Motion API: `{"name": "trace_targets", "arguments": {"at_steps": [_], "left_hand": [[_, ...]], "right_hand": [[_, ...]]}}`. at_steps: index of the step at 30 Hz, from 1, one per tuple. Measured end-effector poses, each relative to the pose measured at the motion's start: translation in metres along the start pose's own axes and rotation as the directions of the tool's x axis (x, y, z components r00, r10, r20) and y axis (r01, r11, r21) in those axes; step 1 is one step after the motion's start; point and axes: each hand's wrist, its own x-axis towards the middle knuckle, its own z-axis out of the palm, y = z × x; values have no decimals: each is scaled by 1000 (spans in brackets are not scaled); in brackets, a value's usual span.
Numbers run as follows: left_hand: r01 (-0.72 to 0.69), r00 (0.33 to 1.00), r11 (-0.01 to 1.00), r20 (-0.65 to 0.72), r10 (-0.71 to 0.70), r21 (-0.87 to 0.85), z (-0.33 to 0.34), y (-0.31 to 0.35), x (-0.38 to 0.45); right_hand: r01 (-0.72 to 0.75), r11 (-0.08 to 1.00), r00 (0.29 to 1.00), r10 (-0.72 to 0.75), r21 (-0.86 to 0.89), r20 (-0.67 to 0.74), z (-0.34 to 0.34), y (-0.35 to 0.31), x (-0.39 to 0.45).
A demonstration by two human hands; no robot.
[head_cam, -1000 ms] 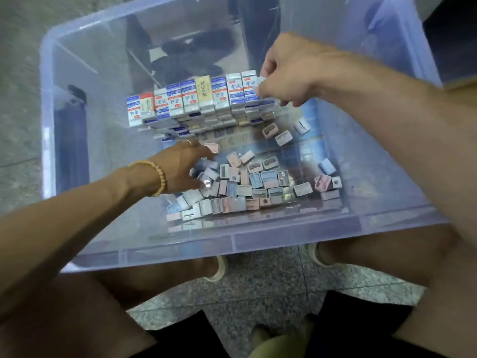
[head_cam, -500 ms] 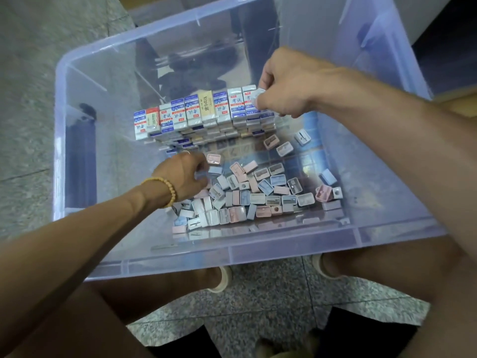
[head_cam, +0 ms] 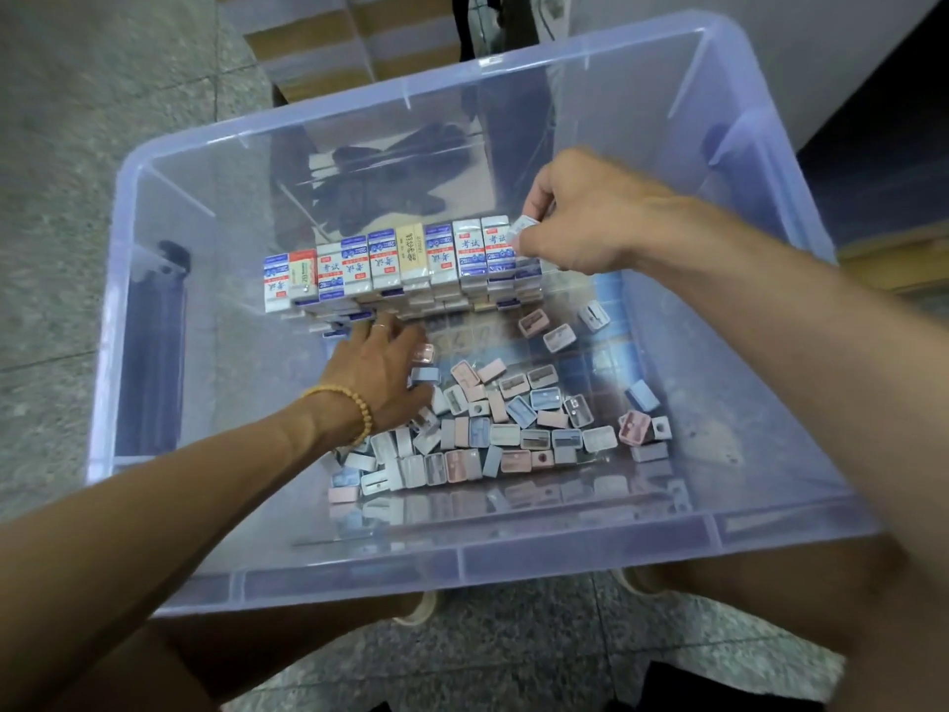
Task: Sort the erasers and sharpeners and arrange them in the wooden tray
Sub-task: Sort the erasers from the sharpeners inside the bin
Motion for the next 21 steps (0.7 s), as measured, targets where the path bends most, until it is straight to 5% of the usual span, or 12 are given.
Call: {"name": "trace_targets", "arguments": {"at_steps": [5,9,12,21], "left_hand": [[-26,987,990,152,47,-138,4,5,-2],[-147,989,982,-48,142,-118,-5,23,1],[-358,921,933,-181,345,-43,-12,51,17],[-521,850,854,-90,519,6,-5,94,31]], "right_hand": [[7,1000,1000,-6,19,-27,2,1,2],[13,990,996,0,137,-92,-7,3,6],[20,968,988,20,250,-156,-19,6,5],[38,960,984,14,277,-180,-22,11,6]]}}
